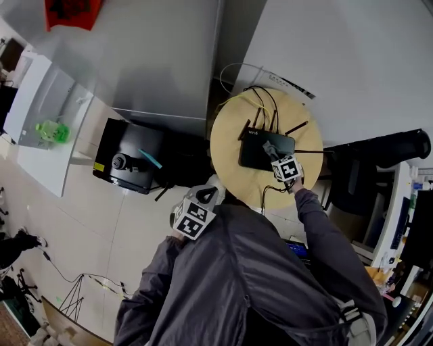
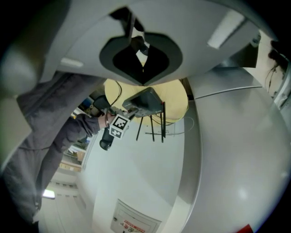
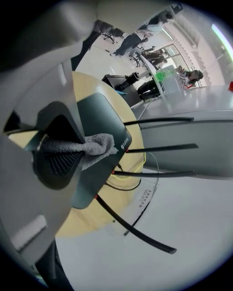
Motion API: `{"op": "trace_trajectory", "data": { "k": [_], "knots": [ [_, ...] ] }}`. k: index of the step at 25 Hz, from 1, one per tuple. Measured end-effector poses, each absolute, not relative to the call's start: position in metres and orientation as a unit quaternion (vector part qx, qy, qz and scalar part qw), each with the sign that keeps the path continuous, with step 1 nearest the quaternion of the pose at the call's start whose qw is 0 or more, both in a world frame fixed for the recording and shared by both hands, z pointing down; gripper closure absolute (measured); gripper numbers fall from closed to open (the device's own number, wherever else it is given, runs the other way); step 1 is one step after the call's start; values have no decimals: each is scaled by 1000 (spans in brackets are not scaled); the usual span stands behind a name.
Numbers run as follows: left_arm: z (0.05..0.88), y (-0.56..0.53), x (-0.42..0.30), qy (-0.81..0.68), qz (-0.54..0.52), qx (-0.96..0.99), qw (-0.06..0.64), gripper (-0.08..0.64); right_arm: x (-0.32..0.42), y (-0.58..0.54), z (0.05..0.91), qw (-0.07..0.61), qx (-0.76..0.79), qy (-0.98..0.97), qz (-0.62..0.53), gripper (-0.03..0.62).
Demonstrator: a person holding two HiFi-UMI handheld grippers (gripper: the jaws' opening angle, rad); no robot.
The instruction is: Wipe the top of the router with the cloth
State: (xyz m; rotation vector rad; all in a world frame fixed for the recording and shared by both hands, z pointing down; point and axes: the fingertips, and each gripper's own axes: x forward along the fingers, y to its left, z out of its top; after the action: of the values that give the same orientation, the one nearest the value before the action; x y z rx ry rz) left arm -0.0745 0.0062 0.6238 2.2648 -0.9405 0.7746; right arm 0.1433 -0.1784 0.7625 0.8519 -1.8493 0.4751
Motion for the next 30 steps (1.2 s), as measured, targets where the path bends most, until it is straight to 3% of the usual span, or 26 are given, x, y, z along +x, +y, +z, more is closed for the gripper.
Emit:
{"op": "trace_trajectory", "data": {
  "k": [9, 30],
  "knots": [
    [623, 9, -89, -380, 310, 819, 298, 560, 162, -243, 780, 524, 356, -753, 180, 555],
    [625, -7, -24, -237, 345, 874, 247, 560, 147, -122, 770, 473, 367, -772, 212, 557]
  ]
}}
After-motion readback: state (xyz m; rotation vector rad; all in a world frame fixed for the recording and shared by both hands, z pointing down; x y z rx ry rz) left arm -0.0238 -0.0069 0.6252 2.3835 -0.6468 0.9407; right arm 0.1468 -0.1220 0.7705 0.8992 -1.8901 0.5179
